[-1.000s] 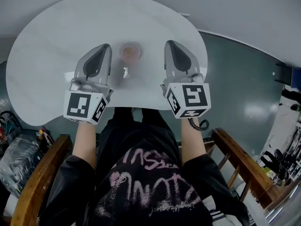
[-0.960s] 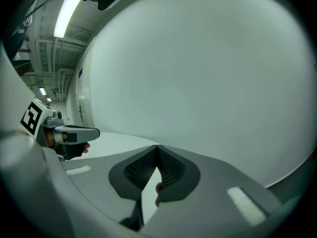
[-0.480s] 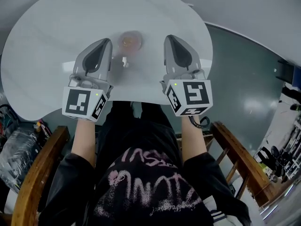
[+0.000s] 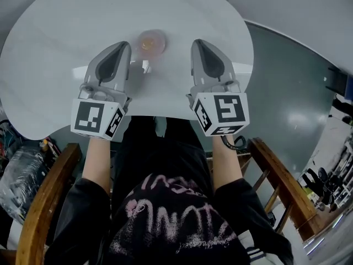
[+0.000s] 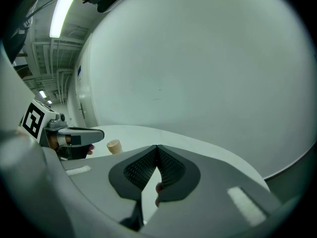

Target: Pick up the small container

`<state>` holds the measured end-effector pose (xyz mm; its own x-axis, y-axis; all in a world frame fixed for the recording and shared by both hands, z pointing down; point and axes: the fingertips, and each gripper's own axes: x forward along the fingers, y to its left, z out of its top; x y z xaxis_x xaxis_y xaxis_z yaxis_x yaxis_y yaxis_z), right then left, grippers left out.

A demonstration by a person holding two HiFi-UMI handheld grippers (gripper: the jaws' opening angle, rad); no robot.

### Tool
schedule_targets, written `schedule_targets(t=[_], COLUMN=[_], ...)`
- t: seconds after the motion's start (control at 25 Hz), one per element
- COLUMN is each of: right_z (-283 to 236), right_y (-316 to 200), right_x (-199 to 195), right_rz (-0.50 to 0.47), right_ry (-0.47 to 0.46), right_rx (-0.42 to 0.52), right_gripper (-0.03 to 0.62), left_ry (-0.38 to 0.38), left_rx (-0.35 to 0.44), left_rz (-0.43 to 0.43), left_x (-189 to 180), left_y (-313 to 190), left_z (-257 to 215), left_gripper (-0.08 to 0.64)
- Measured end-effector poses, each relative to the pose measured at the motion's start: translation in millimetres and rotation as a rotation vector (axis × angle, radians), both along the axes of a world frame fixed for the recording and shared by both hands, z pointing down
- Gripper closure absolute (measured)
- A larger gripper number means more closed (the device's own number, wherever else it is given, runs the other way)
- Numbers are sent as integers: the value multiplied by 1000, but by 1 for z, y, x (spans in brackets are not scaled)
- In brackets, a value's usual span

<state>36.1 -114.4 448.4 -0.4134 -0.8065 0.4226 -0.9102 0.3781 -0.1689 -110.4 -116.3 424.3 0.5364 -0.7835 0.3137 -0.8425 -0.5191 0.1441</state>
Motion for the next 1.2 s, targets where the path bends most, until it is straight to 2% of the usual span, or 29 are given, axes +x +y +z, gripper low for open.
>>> schedule_targets(t=[0.24,0.52,0.76,1.0,1.2], right_z=[0,-1,4,8,11], right_y=[0,-2,-1,1,3], right_x=[0,6,9,12,15], right_rz=[1,10,12,19,24], right_ry=[-1,3,8,14,17], right_rx=[1,0,-8,-20,-29], right_gripper=[583,583,583,583,583], left_ry=[2,-3,-27,-69,-107], left_rx=[10,2,-6,-41,-11], left_rz=[31,82,144,161,211], left_x=[4,16,30,34,43], left_y=[4,9,13,13,12], left_z=[0,6,14,31,39], left_gripper=[558,477,425,374,364])
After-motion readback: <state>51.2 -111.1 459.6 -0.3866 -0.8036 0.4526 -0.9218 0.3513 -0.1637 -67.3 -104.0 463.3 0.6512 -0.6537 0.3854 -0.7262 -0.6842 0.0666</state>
